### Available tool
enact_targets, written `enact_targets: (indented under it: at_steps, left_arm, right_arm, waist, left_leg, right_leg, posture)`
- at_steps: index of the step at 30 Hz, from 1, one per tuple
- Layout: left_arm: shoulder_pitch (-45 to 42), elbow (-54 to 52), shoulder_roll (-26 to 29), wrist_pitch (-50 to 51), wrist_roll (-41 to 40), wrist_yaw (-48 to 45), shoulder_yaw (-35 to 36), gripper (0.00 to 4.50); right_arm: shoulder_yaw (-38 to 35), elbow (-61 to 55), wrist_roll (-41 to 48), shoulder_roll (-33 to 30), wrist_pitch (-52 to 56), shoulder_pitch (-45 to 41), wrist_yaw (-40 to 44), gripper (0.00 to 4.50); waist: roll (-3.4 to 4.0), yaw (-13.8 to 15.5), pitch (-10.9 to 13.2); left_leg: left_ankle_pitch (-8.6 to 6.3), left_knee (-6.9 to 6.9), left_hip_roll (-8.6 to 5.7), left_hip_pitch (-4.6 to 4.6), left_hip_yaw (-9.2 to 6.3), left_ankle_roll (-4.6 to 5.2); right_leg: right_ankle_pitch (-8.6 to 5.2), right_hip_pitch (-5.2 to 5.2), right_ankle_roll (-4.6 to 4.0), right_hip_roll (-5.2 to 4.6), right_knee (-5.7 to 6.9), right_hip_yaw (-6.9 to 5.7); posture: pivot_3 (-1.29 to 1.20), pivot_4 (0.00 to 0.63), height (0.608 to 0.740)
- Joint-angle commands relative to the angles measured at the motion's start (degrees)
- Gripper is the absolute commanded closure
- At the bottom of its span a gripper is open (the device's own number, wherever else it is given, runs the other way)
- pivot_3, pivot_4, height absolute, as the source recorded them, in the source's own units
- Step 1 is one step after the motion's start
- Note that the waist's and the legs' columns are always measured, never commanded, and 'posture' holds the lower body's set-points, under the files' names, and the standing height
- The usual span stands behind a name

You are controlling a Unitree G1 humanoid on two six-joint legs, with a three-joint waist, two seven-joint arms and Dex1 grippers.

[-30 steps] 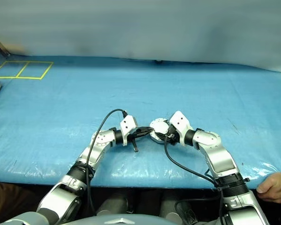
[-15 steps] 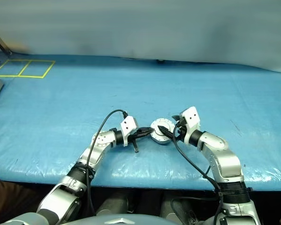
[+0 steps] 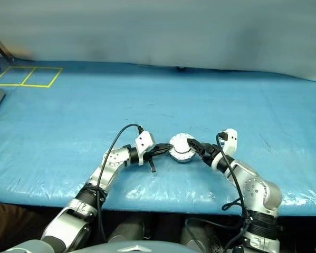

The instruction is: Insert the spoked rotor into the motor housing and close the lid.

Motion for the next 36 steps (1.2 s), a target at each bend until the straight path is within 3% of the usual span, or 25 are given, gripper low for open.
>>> enact_targets:
  at_steps: [1, 4, 9, 12, 17, 29, 36]
  left_arm:
    - [0.7, 1.0, 0.1, 0.5, 2.2, 0.0, -2.0, 4.50]
    - [0.7, 0.9, 0.2, 0.4, 2.4, 0.0, -2.2, 4.50]
    - [0.8, 1.0, 0.3, 0.1, 2.7, 0.0, -2.2, 4.50]
    - [0.8, 1.1, 0.3, 0.0, 3.1, 0.1, -2.2, 4.50]
    - [0.8, 1.1, 0.2, 0.0, 3.2, 0.3, -2.1, 4.50]
    - [0.7, 1.4, -1.0, 0.2, 0.3, 3.2, 2.3, 4.50]
    - [2.6, -4.1, -4.6, 7.7, -10.9, 3.6, 10.0, 4.50]
  right_arm:
    - [-3.6, 0.6, 5.4, 1.4, 1.3, 0.1, -1.8, 0.03]
    - [-5.2, 2.3, 8.2, 2.2, 1.8, 0.0, -2.8, 0.60]
    - [-3.9, 3.1, 9.1, 1.4, 2.6, 0.9, -2.7, 2.20]
    - [-3.8, 4.0, 9.5, 1.8, 2.6, 1.0, -3.1, 2.20]
    - [-3.4, 5.2, 10.8, 1.9, 2.4, 1.2, -2.9, 3.22]
    - [-3.6, 6.3, 14.4, 3.5, 1.4, 2.3, -5.0, 3.28]
    - [-7.8, 7.3, 22.3, 7.6, -0.6, 1.7, -8.1, 3.28]
  waist:
    - [0.01, 0.0, 0.0]
    - [0.01, 0.0, 0.0]
    - [0.02, 0.0, 0.0]
    - [0.03, -0.1, 0.0]
    - [0.08, -0.2, -0.1]
    - [0.12, -0.4, -0.1]
    - [0.17, -1.7, 0.0]
  left_leg:
    - [0.00, 0.00, 0.00, 0.00, 0.00, 0.00]
    - [0.00, -0.02, 0.00, 0.00, 0.00, 0.00]
    - [0.00, -0.03, 0.00, 0.01, 0.00, 0.00]
    - [0.00, -0.03, 0.00, 0.01, 0.01, 0.00]
    - [0.00, -0.04, 0.01, 0.03, 0.00, 0.00]
    - [0.00, -0.05, 0.01, 0.03, 0.00, 0.01]
    - [0.00, -0.20, 0.02, -0.04, 0.00, 0.01]
  right_leg:
    - [0.00, 0.00, 0.00, 0.00, 0.00, 0.00]
    - [0.00, -0.01, -0.01, 0.00, -0.01, -0.01]
    - [0.02, 0.00, -0.04, 0.00, -0.01, -0.01]
    - [0.00, 0.00, -0.01, 0.00, -0.02, 0.00]
    - [-0.01, 0.01, 0.00, 0.00, -0.01, 0.00]
    - [-0.02, 0.02, 0.02, -0.01, -0.01, 0.00]
    - [-0.05, -0.17, -0.02, 0.02, -0.01, 0.01]
  posture:
    - [0.00, 0.150, 0.740]
    - [0.00, 0.150, 0.740]
    - [0.00, 0.150, 0.740]
    - [0.00, 0.150, 0.740]
    - [0.00, 0.150, 0.740]
    - [0.00, 0.150, 0.740]
    - [0.00, 0.150, 0.740]
